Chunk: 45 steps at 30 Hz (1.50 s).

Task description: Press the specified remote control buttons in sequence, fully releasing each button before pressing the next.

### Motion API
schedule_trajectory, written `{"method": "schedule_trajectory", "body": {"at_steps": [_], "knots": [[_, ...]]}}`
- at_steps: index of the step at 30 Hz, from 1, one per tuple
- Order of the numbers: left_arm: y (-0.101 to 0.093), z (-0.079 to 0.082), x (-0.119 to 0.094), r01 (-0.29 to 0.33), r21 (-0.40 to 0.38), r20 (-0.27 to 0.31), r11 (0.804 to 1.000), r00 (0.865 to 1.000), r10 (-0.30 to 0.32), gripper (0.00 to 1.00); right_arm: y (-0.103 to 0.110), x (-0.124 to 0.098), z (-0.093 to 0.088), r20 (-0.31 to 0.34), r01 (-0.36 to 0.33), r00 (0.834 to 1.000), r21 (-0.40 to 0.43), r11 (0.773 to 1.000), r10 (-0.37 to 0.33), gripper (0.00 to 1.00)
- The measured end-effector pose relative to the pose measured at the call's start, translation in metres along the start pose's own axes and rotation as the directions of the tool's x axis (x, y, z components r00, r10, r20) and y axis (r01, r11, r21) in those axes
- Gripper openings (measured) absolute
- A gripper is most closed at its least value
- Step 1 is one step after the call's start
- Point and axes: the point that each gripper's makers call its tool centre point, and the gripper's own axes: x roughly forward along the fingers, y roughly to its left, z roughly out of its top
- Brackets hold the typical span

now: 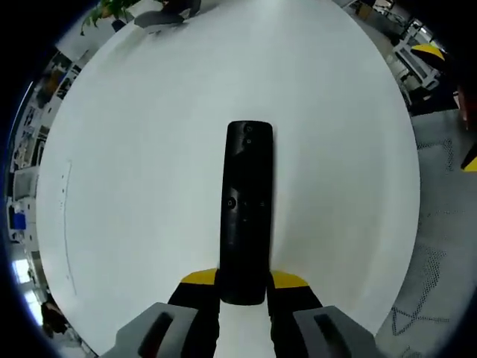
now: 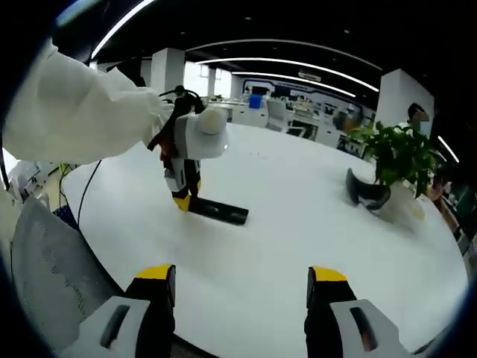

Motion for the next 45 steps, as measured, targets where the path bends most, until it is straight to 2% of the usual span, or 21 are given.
{"method": "schedule_trajectory", "body": {"at_steps": [5,11,16,19,28,45], "knots": [[-0.014,-0.002,0.001,-0.005,0.008,-0.020,1.000,1.000,0.006,0.23,0.000,0.000,0.000,0.003,0.001,1.000,-0.001,1.000,-0.001,0.70],[-0.029,-0.004,0.000,-0.011,0.052,-0.035,0.999,0.999,0.013,0.23,0.000,-0.001,0.000,0.004,0.004,1.000,0.000,1.000,-0.004,0.70],[-0.035,-0.006,-0.001,-0.024,0.051,-0.031,0.998,0.999,0.025,0.23,0.001,-0.001,0.001,0.002,0.001,1.000,-0.006,1.000,-0.001,0.70],[-0.044,-0.007,-0.002,-0.006,0.037,-0.031,0.999,0.999,0.007,0.23,0.002,-0.001,0.001,0.003,-0.001,1.000,-0.005,1.000,0.001,0.70],[-0.069,-0.012,-0.003,-0.004,0.031,-0.030,0.999,1.000,0.005,0.23,0.003,-0.001,0.000,-0.003,-0.006,1.000,-0.013,1.000,0.006,0.69],[-0.096,-0.016,-0.004,0.001,0.024,-0.026,1.000,1.000,0.000,0.23,0.003,-0.001,0.000,-0.001,-0.009,1.000,-0.010,1.000,0.009,0.69]]}}
